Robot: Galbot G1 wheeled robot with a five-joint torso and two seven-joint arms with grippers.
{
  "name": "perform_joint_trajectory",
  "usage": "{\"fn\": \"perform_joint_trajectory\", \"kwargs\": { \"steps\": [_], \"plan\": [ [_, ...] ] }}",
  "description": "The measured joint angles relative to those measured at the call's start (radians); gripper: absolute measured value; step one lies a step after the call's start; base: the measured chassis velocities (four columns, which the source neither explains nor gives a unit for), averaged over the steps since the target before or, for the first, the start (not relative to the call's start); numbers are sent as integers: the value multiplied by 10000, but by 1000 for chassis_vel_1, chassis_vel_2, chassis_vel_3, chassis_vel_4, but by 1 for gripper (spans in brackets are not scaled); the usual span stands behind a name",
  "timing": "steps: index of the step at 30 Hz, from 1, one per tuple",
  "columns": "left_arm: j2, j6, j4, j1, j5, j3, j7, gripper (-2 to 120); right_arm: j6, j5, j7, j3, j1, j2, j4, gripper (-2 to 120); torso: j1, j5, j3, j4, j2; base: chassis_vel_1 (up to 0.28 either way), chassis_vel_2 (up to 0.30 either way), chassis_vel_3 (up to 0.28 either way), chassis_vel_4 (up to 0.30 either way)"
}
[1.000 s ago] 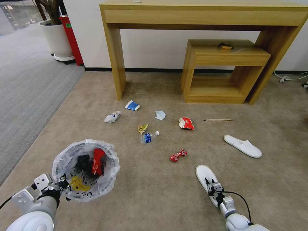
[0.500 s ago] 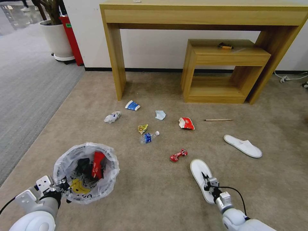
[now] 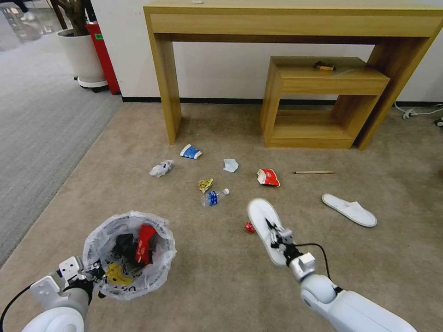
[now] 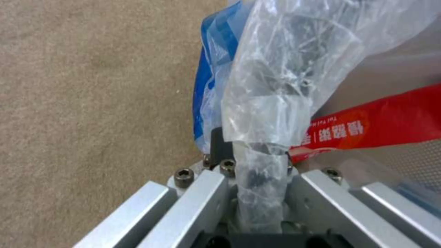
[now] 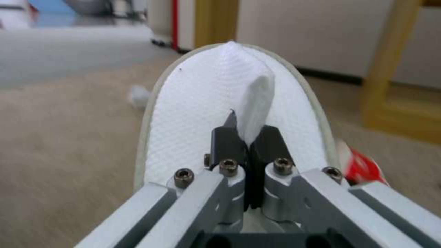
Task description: Pick up the trash bin and place the garbage on the floor into it.
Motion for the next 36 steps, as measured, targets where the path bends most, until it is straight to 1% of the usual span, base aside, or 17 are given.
{"fn": "perform_joint_trajectory", "kwargs": {
  "steps": [1, 6, 8, 11, 15, 18, 20, 22, 24, 25, 28, 29, 31, 32, 33, 35, 36],
  "plan": [
    [0, 0, 0, 0, 0, 0, 0, 0, 0, 0, 0, 0, 0, 0, 0, 0, 0, 0, 0, 0, 0, 0, 0, 0, 0],
    [5, 52, -14, 63, 38, 84, 17, 0, -231, -20, 246, -436, 564, -102, 832, 0, 0, -1, 0, -1, 1, 0, 0, 0, 0],
    [145, 165, -119, 179, -23, 109, -52, 0, -317, 0, 385, -960, 1278, -158, 1321, 0, 0, -2, -1, 0, 0, 0, 0, 0, 0],
    [276, 239, -241, 236, -154, 82, -137, 0, -320, 18, 403, -1295, 1717, -159, 1429, 0, 0, 0, -1, 2, 1, 0, 0, 0, 0],
    [454, 474, -584, 194, -785, -31, -458, 0, -305, 56, 418, -1698, 2167, -89, 1431, 0, 0, 2, 0, -1, 1, 0, 0, 0, 0],
    [597, 544, -706, 240, -908, -51, -507, 0, -289, 87, 426, -1889, 2368, -53, 1462, 0, 0, 1, -1, -3, 1, 0, 0, 0, 0],
    [925, 762, -931, 299, -1234, -90, -706, 0, -281, 157, 427, -2133, 2683, 9, 1559, 0, 0, -2, -1, 0, 1, 0, 0, 0, 0],
    [1011, 865, -1011, 300, -1392, -103, -814, 0, -281, 173, 426, -2184, 2749, 21, 1581, 0, 0, -2, -1, 1, 1, 0, 0, 0, 0],
    [1691, 1248, -1275, 328, -2238, -187, -1308, 0, -280, 222, 426, -2430, 2999, 73, 1669, 0, 0, -1, -1, -2, 0, 0, 0, 0, 0],
    [1691, 1248, -1275, 328, -2238, -187, -1308, 0, -280, 222, 426, -2430, 2999, 73, 1669, 0, 0, -1, -1, -2, 0, 0, 0, 0, 0],
    [2642, 1481, -1371, 465, -3224, -370, -1958, 0, -258, 291, 392, -2683, 3329, 152, 1787, 0, 0, -1, 0, -1, 0, 0, 0, 0, 0],
    [2642, 1481, -1371, 465, -3224, -370, -1958, 0, -258, 291, 392, -2683, 3329, 152, 1787, 0, 0, -1, 0, -1, 0, 0, 0, 0, 0],
    [3471, 1517, -1404, 488, -4307, -514, -2583, 0, -149, 421, 322, -2954, 3747, 303, 1840, 0, -1, -2, 0, 0, 0, 0, 0, 0, 0],
    [3471, 1517, -1404, 488, -4307, -514, -2583, 0, -149, 421, 322, -2954, 3747, 303, 1840, 0, -1, -2, 0, 0, 0, 0, 0, 0, 0],
    [3721, 1518, -1404, 461, -4685, -538, -2775, 0, -136, 486, 309, -3062, 3916, 374, 1850, 0, -1, -2, 0, 2, 1, 0, 0, 0, 0],
    [4513, 1517, -1293, 347, -5474, -621, -3075, 0, -123, 544, 275, -3297, 4380, 542, 1843, 0, -1, -2, -1, -1, 1, 0, 0, 0, 0],
    [4513, 1517, -1293, 347, -5474, -621, -3075, 0, -123, 544, 275, -3297, 4380, 542, 1843, 0, -1, -2, -1, -1, 1, 0, 0, 0, 0]
  ]
}}
